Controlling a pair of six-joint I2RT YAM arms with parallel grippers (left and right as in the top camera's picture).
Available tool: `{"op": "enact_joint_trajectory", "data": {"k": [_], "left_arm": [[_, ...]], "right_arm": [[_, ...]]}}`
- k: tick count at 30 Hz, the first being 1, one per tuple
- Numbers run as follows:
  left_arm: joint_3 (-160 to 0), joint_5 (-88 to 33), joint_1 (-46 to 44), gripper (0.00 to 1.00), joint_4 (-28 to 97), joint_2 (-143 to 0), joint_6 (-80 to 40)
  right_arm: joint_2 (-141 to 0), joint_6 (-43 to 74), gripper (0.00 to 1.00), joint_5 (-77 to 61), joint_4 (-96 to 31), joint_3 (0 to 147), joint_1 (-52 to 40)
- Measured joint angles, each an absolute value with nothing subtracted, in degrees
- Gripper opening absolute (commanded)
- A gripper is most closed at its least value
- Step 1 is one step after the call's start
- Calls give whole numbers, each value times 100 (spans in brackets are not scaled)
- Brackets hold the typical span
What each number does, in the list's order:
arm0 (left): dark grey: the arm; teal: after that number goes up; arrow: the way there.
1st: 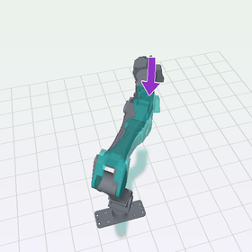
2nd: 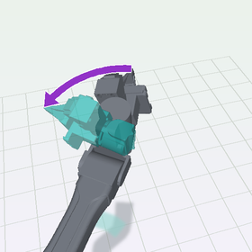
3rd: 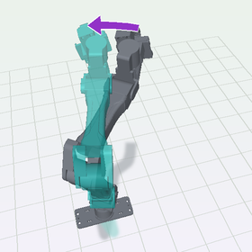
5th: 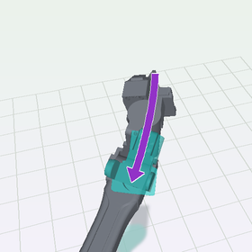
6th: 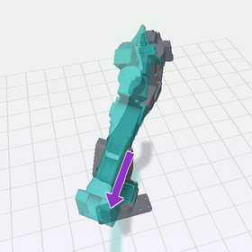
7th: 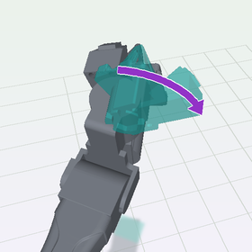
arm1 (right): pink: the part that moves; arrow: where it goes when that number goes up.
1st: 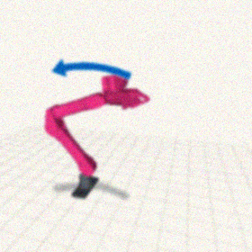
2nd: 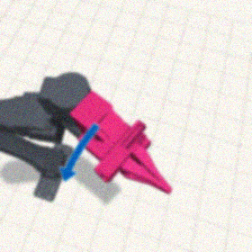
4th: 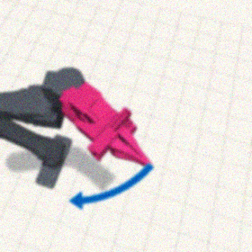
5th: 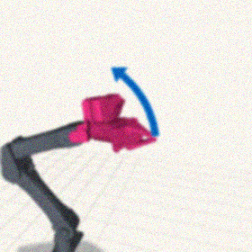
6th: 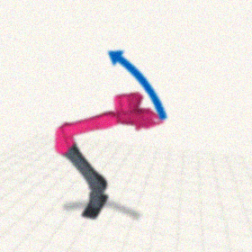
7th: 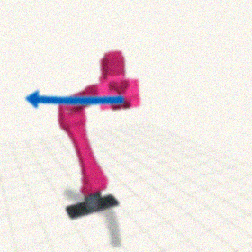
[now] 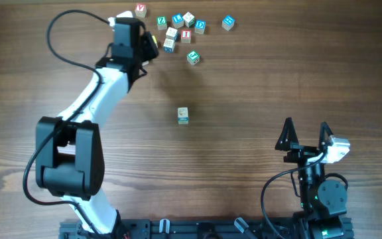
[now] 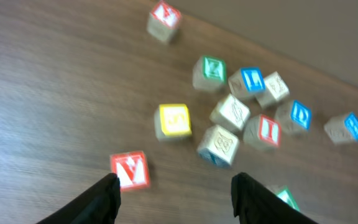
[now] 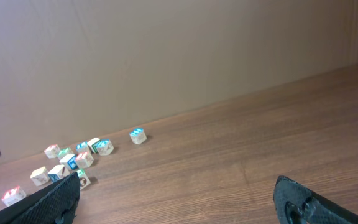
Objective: Form a tower
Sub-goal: 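Open the left gripper and withdraw it toward the block pile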
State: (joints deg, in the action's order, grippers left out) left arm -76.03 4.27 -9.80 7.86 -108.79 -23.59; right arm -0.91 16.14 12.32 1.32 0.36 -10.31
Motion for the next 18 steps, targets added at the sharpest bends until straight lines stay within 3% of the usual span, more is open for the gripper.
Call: {"op": "enact_joint_trajectory", "data": {"k": [8, 15, 18], "left_arm": [[-7603, 443, -668, 60, 130, -11826, -2338], [-7603, 443, -672, 31, -19, -12199, -2305], [-7609, 440, -672, 27, 45, -12199, -2300]], "right_arm": [[-89, 1614, 100, 1232, 132, 36, -1031], [-89, 1614, 100, 1232, 132, 36, -1031], [-89, 1614, 100, 1232, 132, 34, -1031]]}}
